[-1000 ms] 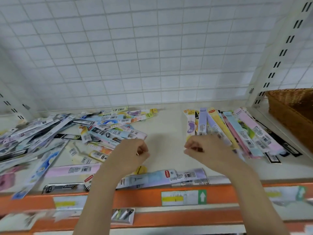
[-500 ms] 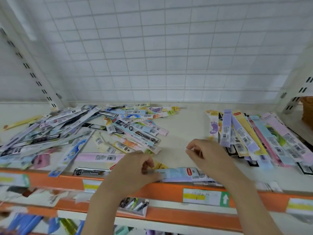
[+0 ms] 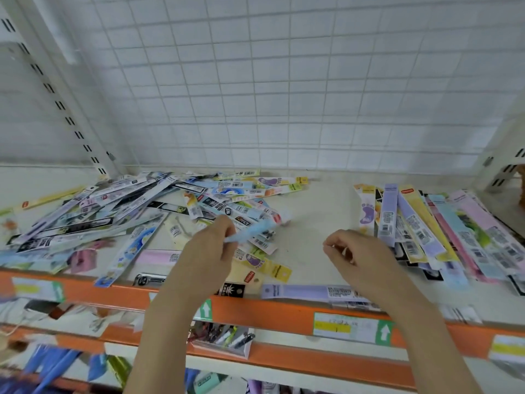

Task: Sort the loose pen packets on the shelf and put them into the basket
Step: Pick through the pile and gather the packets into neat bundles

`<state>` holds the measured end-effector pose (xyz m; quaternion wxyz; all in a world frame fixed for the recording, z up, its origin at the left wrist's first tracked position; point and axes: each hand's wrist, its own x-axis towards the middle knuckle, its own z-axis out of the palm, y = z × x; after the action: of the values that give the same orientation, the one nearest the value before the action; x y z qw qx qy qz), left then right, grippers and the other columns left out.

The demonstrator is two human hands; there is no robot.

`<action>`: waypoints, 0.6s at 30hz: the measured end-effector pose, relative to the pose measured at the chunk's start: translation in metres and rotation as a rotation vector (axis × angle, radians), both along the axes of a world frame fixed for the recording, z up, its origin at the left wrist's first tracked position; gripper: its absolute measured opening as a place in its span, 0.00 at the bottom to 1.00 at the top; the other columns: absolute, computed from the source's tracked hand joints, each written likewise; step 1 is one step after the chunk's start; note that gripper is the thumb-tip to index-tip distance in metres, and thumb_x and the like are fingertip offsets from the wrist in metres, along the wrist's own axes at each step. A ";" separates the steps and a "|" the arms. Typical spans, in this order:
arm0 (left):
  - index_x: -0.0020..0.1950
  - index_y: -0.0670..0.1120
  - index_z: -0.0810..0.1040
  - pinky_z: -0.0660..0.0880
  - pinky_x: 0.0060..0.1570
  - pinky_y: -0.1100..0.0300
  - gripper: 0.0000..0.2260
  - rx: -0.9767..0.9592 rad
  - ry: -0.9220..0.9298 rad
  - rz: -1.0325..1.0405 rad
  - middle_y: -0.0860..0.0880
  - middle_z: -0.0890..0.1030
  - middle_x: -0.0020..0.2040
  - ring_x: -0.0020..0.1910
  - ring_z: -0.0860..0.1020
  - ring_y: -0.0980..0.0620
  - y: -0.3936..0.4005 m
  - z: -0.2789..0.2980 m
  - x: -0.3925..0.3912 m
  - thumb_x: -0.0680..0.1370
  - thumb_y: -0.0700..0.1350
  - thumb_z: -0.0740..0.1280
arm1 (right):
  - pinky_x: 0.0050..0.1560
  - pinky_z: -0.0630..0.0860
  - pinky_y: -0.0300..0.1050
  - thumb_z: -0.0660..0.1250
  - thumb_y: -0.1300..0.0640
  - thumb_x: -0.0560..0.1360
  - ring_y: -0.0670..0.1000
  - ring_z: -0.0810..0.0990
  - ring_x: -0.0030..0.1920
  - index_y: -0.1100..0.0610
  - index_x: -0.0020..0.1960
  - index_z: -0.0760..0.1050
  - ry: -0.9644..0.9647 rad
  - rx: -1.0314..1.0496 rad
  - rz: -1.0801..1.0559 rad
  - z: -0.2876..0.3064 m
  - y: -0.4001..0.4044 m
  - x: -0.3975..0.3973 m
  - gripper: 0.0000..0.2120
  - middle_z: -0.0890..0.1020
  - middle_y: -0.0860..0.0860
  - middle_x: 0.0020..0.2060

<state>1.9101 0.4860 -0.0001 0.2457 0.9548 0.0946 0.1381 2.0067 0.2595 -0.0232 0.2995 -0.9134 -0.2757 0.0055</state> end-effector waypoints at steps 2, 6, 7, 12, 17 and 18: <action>0.49 0.45 0.66 0.61 0.26 0.63 0.04 -0.020 -0.020 0.061 0.51 0.70 0.31 0.26 0.66 0.55 0.008 0.001 -0.001 0.79 0.39 0.61 | 0.47 0.76 0.45 0.63 0.51 0.78 0.45 0.77 0.43 0.50 0.51 0.77 0.023 -0.012 0.028 0.002 0.003 0.000 0.07 0.80 0.44 0.44; 0.47 0.43 0.69 0.61 0.28 0.60 0.10 0.048 0.087 0.087 0.51 0.65 0.30 0.27 0.64 0.54 0.014 -0.002 0.003 0.76 0.48 0.67 | 0.50 0.76 0.44 0.62 0.50 0.78 0.45 0.78 0.46 0.50 0.52 0.77 0.055 -0.056 0.075 0.003 0.013 0.001 0.08 0.80 0.44 0.46; 0.47 0.44 0.70 0.61 0.29 0.60 0.12 0.057 0.137 0.072 0.51 0.65 0.30 0.27 0.65 0.54 0.013 -0.003 0.006 0.75 0.50 0.68 | 0.51 0.76 0.45 0.62 0.50 0.78 0.45 0.78 0.46 0.50 0.52 0.77 0.058 -0.056 0.076 0.003 0.014 0.001 0.08 0.80 0.45 0.46; 0.52 0.50 0.80 0.65 0.29 0.64 0.09 -0.006 0.272 -0.020 0.56 0.70 0.31 0.28 0.69 0.57 0.014 -0.008 0.023 0.73 0.49 0.70 | 0.50 0.77 0.44 0.62 0.50 0.78 0.44 0.79 0.46 0.50 0.51 0.77 0.085 -0.051 0.081 0.002 0.014 0.003 0.07 0.81 0.44 0.45; 0.52 0.48 0.83 0.68 0.35 0.64 0.10 0.052 0.225 -0.066 0.54 0.69 0.39 0.41 0.73 0.53 0.020 -0.012 0.035 0.74 0.50 0.69 | 0.49 0.78 0.44 0.62 0.51 0.78 0.43 0.79 0.45 0.49 0.51 0.77 0.087 -0.059 0.074 0.002 0.014 0.003 0.07 0.81 0.43 0.45; 0.52 0.48 0.82 0.68 0.39 0.63 0.10 0.063 0.214 -0.075 0.52 0.70 0.42 0.43 0.73 0.52 0.022 -0.014 0.036 0.74 0.50 0.69 | 0.49 0.78 0.44 0.62 0.51 0.78 0.43 0.79 0.45 0.49 0.51 0.77 0.083 -0.062 0.075 0.001 0.015 0.003 0.07 0.81 0.43 0.45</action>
<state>1.9463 0.5079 -0.0144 0.2091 0.9742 0.0798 0.0290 2.0093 0.2744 -0.0218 0.2821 -0.9101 -0.2967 0.0633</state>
